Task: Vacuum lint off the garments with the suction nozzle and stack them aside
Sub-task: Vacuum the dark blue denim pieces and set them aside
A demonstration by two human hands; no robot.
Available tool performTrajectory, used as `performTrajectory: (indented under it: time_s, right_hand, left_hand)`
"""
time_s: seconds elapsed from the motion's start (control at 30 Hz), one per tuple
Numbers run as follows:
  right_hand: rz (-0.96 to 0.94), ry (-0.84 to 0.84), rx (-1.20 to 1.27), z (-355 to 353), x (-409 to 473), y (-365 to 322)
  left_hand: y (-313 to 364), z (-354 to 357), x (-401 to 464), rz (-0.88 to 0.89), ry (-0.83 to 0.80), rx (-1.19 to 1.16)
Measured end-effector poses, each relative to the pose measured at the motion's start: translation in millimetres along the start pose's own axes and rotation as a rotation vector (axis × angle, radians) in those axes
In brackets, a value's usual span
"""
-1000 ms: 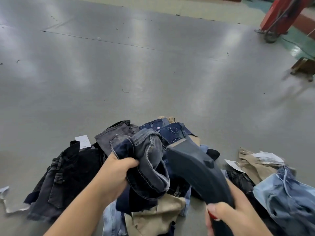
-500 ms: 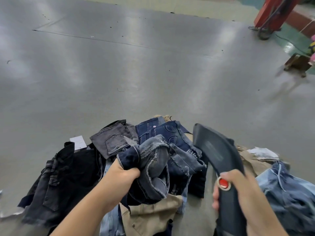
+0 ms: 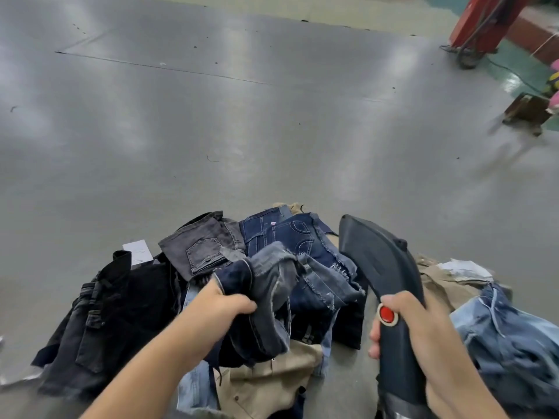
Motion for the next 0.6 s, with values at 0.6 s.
performTrajectory:
  time_s: [0.6]
  right_hand:
    - [-0.108, -0.186, 0.177, 25.8, 5.8, 27.4]
  left_hand:
    - [10.7, -2.8, -19.4, 0.095, -0.221, -0.726]
Point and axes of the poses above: each hand's wrist, its own x-axis towards the middle knuckle, its own z-axis out of the palm, y = z × x, the point moved 2 cm from there along x, towards the middle knuckle, and after that the axes turned 5 degrees about -y, right-handed, at the moved point
